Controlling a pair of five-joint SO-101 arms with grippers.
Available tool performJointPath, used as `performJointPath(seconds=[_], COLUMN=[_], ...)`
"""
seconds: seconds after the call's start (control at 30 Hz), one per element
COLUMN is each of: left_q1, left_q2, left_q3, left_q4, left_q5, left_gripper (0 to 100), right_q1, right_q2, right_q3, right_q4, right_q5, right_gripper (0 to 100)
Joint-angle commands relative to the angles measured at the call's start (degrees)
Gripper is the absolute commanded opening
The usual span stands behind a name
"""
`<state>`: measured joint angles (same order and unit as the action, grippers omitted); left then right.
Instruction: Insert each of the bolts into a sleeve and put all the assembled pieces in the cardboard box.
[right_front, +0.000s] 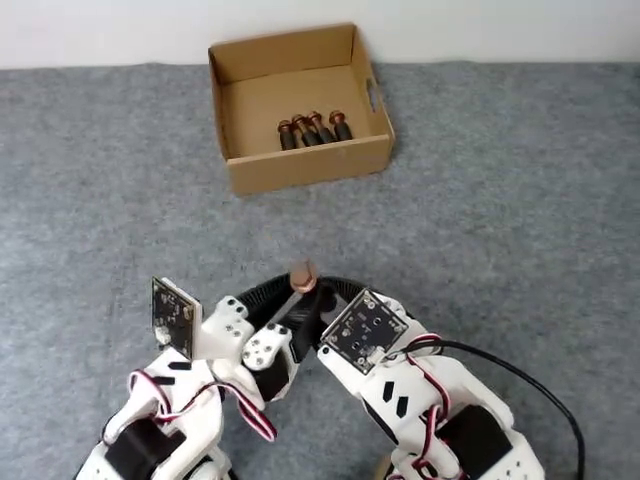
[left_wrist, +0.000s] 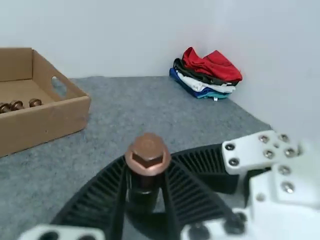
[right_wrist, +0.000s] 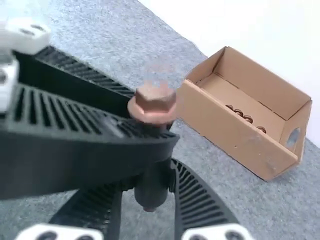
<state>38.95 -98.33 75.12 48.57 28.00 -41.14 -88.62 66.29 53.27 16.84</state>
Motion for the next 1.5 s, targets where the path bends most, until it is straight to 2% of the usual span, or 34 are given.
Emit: performJointPath(seconds=[0.0, 0.13, 0.2, 0.43, 0.67, 0.77, 0.87, 1.0, 1.17, 1.23, 1.33, 1.47], left_q1=[1.8, 1.8, 1.1, -8.4, -9.4, -13.9, -20.1, -28.5, -37.2, -38.8, -40.4, -40.4], left_q2=[-0.1, -0.1, -0.1, -0.4, -0.2, -0.5, -0.5, -0.5, -0.5, -0.5, -0.5, -0.5], left_q3=[-0.9, -0.9, -1.2, -2.2, -7.2, -7.0, -6.7, -5.2, 3.7, 8.3, 13.9, 18.9], left_q4=[4.2, 8.3, 9.8, 10.2, 10.4, 10.5, 10.3, 10.0, 9.9, 8.7, 4.7, -0.2], left_q5=[-0.1, -3.9, -5.1, -12.7, -12.7, -12.7, -12.8, -13.1, -13.5, -16.5, -20.9, -23.1], left_gripper=[6, 21, 24, 25, 25, 25, 20, 0, 0, 0, 0, 0], right_q1=[0.9, 0.9, 0.9, 1.1, 5.4, 8.7, 13.8, 23.1, 28.5, 28.9, 30.0, 32.2], right_q2=[-0.4, -0.4, -0.4, -0.4, -0.4, -0.4, -0.4, 0.1, 0.5, 2.9, 10.9, 27.6], right_q3=[-3.3, -3.3, -3.3, -3.3, -3.1, -3.1, -3.3, -3.4, -5.1, -8.3, -16.6, -31.0], right_q4=[-1.6, -1.6, -1.6, -1.5, -1.3, -1.2, -1.1, -0.7, 3.8, 5.1, 6.9, 8.7], right_q5=[0.6, 0.6, 0.6, 0.4, 0.3, 0.2, -2.0, -8.1, -13.5, -13.9, -15.6, -18.0], right_gripper=[0.8, 0.8, 0.8, 0.8, 0.8, 0.8, 0.8, 0.8, 0.8, 0.8, 0.8, 0.8])
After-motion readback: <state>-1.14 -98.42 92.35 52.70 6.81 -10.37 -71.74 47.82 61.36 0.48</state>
